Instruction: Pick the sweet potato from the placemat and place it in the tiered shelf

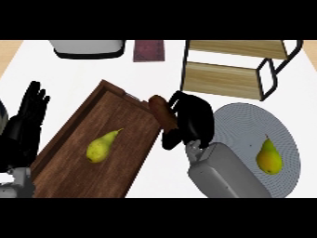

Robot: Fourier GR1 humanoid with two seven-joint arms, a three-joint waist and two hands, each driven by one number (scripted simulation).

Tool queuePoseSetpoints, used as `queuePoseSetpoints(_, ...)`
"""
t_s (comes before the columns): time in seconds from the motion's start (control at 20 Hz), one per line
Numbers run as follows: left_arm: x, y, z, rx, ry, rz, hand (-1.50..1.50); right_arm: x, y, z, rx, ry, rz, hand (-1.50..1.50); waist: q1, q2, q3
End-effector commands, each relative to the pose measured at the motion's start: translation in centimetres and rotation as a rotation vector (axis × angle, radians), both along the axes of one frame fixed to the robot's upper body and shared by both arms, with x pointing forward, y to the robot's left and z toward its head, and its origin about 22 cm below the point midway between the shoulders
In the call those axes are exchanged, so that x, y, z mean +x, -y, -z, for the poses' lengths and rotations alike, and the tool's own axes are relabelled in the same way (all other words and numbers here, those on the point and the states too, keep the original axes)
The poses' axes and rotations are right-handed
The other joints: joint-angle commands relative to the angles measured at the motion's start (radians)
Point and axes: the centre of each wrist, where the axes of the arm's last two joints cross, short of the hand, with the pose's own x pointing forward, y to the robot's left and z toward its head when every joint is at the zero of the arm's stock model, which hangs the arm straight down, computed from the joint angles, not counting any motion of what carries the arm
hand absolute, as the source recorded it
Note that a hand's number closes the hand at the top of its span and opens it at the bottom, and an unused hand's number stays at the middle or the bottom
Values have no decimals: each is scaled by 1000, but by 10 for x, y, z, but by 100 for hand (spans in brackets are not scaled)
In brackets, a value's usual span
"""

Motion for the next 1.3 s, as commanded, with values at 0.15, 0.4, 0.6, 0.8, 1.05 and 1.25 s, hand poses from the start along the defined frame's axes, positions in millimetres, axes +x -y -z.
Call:
queuePoseSetpoints(0.15, -6, 16, 6, -1, -11, 11, 0, -19, 15, -90, 148, 265, 217, 150, -9, -1, 0)
queuePoseSetpoints(0.4, 5, 6, 3, 0, -5, 4, 0, -26, 31, -130, 58, 331, 322, 150, -2, 4, -1)
queuePoseSetpoints(0.6, -4, 7, -6, 2, 1, 25, 0, -18, 50, -141, 48, 335, 342, 150, 13, 7, 0)
queuePoseSetpoints(0.8, -1, 3, 11, -22, 7, 28, 0, -9, 93, -141, 56, 383, 384, 150, 10, 9, 0)
queuePoseSetpoints(1.05, -7, 11, 13, -12, 14, 28, 0, 23, 86, -114, 74, 412, 419, 150, 20, 11, 0)
queuePoseSetpoints(1.25, 8, 15, 2, 12, 18, 26, 0, 35, 100, -119, 108, 423, 434, 150, 16, 11, 0)
